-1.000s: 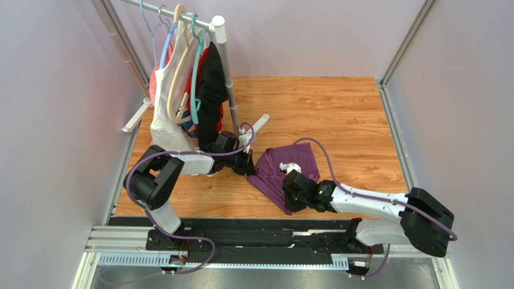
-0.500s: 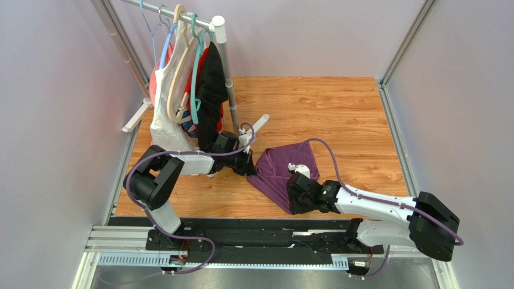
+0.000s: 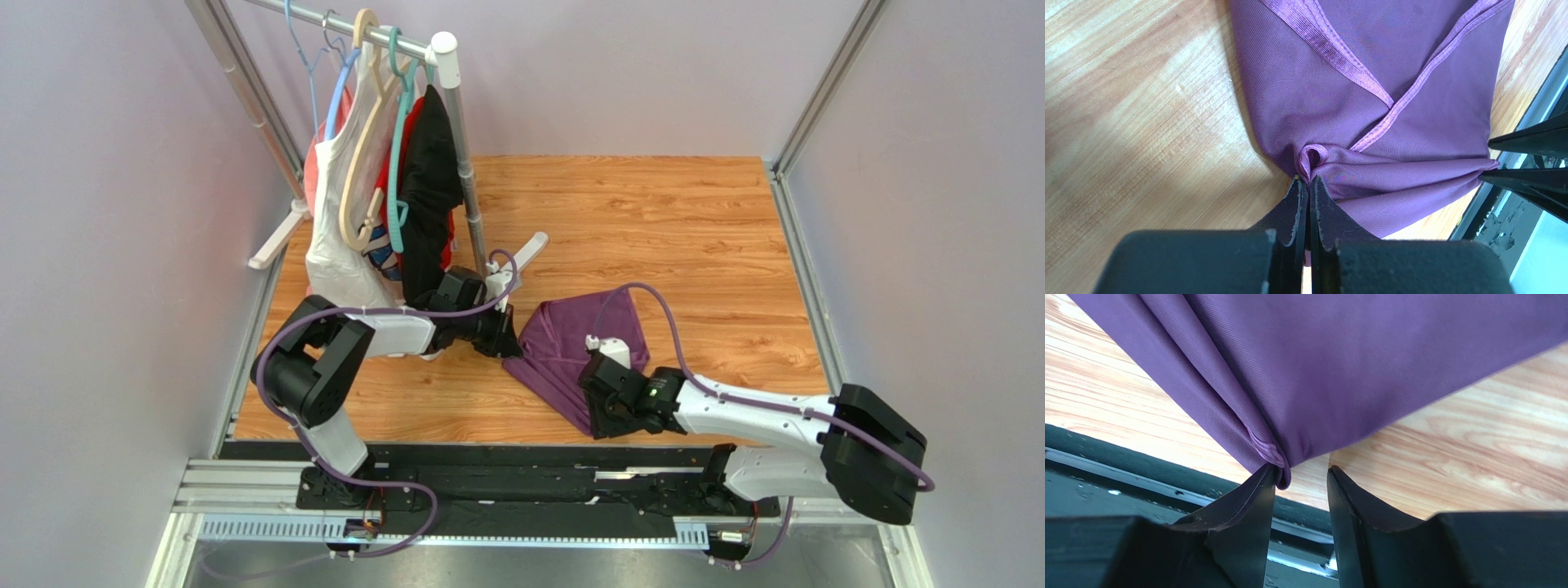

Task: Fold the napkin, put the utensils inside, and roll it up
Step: Roll the napkin with the utensil

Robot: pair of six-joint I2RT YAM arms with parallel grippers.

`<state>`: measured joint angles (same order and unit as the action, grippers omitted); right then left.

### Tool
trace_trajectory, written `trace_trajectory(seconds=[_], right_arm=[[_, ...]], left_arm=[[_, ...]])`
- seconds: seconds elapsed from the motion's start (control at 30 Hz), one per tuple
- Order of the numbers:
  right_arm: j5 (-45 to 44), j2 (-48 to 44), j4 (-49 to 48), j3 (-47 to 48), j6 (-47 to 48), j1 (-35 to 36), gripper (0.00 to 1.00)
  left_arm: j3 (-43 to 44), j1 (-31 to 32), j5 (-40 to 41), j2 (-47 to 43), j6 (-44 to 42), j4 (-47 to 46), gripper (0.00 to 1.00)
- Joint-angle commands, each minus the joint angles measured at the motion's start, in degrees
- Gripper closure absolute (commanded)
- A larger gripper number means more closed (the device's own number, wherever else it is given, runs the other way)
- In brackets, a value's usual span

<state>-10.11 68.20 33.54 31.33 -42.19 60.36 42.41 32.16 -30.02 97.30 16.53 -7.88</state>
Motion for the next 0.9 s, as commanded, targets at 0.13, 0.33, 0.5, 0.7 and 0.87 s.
trace_trajectory(seconds=[0.13, 0.33, 0.5, 0.7, 0.87], right_arm=[[-2.0, 0.2, 3.3, 4.4, 1.1, 1.6, 0.54], [-4.8, -5.2, 8.8, 14.1, 4.2, 6.7, 0.41], [-11.8, 1.6, 7.2, 21.4, 10.7, 14.1, 0.40], [-22.9, 15.2, 0.8, 25.4, 19.8, 18.5, 0.40], [-26.2, 18.8, -4.3, 24.0, 23.8, 18.6, 0.40]], left_arm=[[-0.4, -0.3, 2.3, 0.8, -2.6, 4.5, 1.00], [0.0, -0.3, 2.0, 1.0, -2.7, 5.1, 1.00], [0.2, -0.3, 2.1, 1.0, -2.8, 5.6, 1.00], [0.4, -0.3, 1.8, 1.1, -3.0, 5.8, 1.00], [0.5, -0.3, 1.6, 1.1, -3.1, 5.9, 1.00]])
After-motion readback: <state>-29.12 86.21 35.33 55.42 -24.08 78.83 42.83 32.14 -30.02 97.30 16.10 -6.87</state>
